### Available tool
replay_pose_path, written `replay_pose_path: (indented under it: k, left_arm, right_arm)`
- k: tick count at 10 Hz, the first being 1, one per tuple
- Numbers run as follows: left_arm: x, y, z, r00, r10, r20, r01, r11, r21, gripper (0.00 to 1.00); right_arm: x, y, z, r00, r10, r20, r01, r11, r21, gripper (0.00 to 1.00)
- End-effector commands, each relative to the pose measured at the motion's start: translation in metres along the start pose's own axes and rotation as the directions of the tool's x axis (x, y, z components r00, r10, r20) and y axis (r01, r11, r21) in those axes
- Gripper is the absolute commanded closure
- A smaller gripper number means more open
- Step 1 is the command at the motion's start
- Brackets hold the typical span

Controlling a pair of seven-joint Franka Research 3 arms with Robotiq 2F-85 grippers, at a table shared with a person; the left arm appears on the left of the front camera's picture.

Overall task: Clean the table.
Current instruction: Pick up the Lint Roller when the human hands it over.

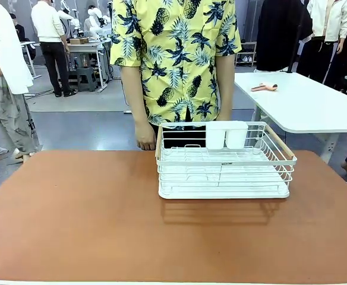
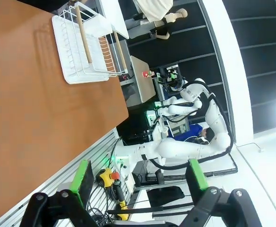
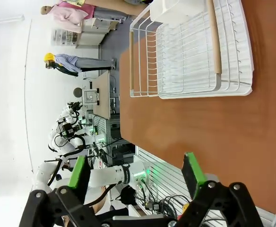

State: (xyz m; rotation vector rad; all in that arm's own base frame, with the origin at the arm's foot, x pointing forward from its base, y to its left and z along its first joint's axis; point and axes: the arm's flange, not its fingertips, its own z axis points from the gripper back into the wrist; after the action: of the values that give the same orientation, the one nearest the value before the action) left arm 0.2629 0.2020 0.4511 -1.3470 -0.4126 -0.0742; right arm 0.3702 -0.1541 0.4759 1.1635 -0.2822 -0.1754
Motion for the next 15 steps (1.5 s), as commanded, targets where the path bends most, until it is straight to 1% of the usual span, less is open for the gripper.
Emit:
replay_pose_path:
  k: [1,15]
  left_arm:
    - [-0.0016,-0.0017,0.0026,1.0,-0.012,-0.005,0.012,1.0,-0.015,0.0]
    - [-0.0016,-0.0017,0.0026,1.0,-0.012,-0.005,0.012,1.0,-0.015,0.0]
  right_arm:
    - [-0.0017,0.0018,0.0013,1.0,0.009,-0.008,-0.009,1.0,0.004,0.0]
    - [-0.0017,0.0018,0.0013,1.0,0.009,-0.008,-0.009,1.0,0.004,0.0]
